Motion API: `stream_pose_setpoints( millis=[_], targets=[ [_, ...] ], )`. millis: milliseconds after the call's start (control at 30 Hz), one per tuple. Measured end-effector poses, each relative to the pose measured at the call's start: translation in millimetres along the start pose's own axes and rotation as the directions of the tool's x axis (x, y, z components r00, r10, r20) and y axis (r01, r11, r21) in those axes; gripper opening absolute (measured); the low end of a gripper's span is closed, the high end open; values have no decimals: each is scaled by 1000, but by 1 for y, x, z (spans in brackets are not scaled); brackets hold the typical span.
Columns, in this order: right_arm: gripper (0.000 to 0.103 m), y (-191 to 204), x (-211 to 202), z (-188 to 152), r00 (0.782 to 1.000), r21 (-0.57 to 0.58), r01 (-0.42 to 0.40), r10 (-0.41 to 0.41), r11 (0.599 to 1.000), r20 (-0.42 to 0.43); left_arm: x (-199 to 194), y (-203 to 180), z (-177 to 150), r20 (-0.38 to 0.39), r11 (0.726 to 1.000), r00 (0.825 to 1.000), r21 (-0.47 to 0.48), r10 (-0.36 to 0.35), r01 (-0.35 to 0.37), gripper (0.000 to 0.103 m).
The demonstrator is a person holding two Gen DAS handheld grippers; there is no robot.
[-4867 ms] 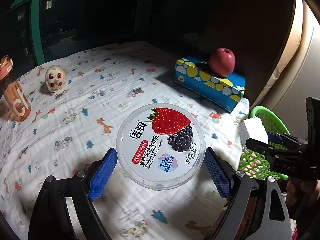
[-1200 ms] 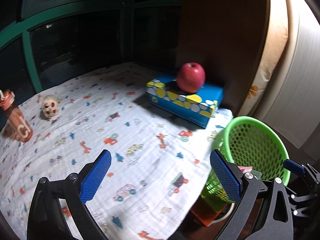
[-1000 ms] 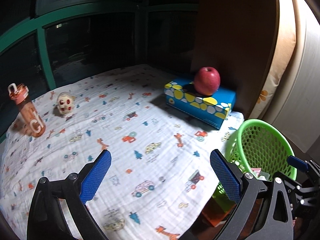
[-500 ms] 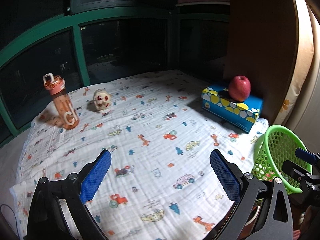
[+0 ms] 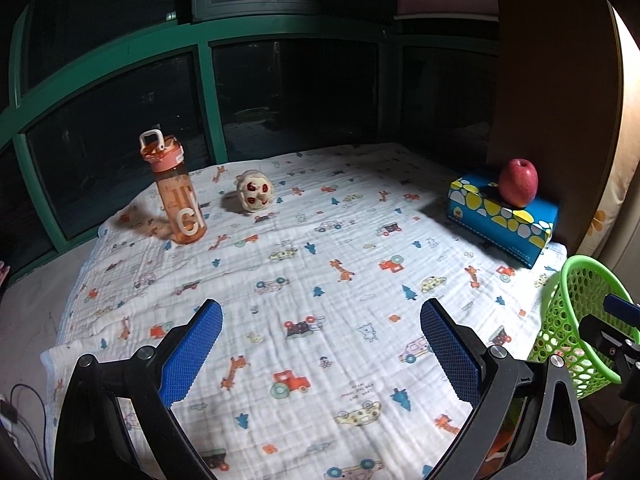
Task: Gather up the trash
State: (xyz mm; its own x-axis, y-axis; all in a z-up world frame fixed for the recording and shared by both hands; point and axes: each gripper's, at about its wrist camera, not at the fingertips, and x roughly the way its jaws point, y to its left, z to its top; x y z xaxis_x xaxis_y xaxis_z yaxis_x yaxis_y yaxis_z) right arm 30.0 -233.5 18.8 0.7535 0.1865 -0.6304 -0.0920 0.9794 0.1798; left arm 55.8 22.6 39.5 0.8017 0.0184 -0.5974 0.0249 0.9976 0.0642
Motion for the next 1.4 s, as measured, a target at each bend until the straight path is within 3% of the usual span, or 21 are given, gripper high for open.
stream_pose_setpoints(
  millis=[267, 1400],
  targets=[
    [95, 2, -2, 2, 1000, -5, -14, 14, 1000, 6, -7, 4, -4, 15, 999, 999, 14, 33, -33, 96],
    [96, 7, 3, 0, 999, -13, -35, 34, 999, -7, -13, 8, -16, 4, 999, 999, 2, 37, -37, 96]
  ],
)
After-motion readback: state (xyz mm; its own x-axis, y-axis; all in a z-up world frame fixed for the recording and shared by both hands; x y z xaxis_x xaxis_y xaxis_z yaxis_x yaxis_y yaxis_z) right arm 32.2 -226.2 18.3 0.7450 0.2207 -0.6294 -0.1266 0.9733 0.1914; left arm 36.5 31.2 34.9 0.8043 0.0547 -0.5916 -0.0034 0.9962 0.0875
